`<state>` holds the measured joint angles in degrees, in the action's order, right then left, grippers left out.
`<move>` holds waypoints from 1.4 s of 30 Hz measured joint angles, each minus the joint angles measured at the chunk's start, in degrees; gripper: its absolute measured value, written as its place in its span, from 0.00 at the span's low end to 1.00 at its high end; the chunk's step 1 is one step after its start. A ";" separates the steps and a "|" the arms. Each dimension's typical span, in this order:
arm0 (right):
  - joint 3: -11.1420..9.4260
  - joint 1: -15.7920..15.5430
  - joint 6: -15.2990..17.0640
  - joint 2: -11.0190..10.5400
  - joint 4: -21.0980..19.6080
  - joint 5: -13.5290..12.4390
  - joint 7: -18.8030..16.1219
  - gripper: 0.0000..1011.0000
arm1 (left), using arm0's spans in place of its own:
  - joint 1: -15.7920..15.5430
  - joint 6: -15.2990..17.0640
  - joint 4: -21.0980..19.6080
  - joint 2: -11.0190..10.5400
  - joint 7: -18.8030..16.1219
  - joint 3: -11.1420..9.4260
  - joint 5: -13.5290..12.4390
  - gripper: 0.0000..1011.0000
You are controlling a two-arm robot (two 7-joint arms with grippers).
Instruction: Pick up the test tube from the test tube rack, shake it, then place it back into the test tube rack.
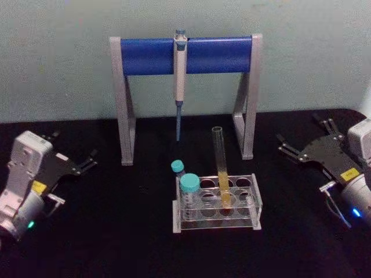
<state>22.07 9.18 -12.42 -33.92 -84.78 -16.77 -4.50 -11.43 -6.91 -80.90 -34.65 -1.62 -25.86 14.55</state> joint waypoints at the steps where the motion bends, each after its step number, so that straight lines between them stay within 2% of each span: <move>1: -0.06 0.01 -0.48 0.07 -0.22 -0.70 -1.27 0.99 | 0.00 0.00 0.00 0.00 0.00 0.00 0.00 0.99; 4: -0.16 0.10 -1.16 0.26 -0.45 -2.04 -3.61 0.99 | 0.00 0.00 0.00 0.00 0.00 0.00 0.00 0.99; 10: 0.03 1.26 -1.75 1.24 -0.72 -6.64 -11.25 0.99 | 0.00 0.00 0.00 0.00 0.00 0.00 0.00 0.99; 11: 0.03 1.26 -1.75 1.24 -0.72 -6.64 -11.25 0.99 | 0.00 0.00 0.00 0.00 0.00 0.00 0.00 0.99; 20: 1.41 3.91 1.81 2.94 0.31 -10.21 -19.16 0.99 | 0.00 0.00 0.00 0.00 0.00 0.00 0.00 0.99; 23: 1.96 5.18 3.89 3.74 1.06 -11.51 -22.19 0.99 | 0.00 0.00 0.00 0.00 0.00 0.00 0.00 0.99; 32: 2.70 7.23 8.08 5.09 2.21 -12.33 -25.44 0.99 | 0.00 0.00 0.00 0.00 0.00 0.00 0.00 0.99; 36: 3.35 8.52 11.21 5.89 3.05 -11.51 -25.84 0.99 | 0.00 0.00 0.00 0.00 0.00 0.00 0.00 0.99; 42: 4.10 9.67 13.51 6.30 3.95 -10.56 -26.37 0.99 | 0.00 0.00 0.00 0.00 0.00 0.00 0.00 0.99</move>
<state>26.16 18.85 1.09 -27.63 -80.83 -27.33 -30.87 -11.43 -6.91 -80.90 -34.65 -1.62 -25.86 14.55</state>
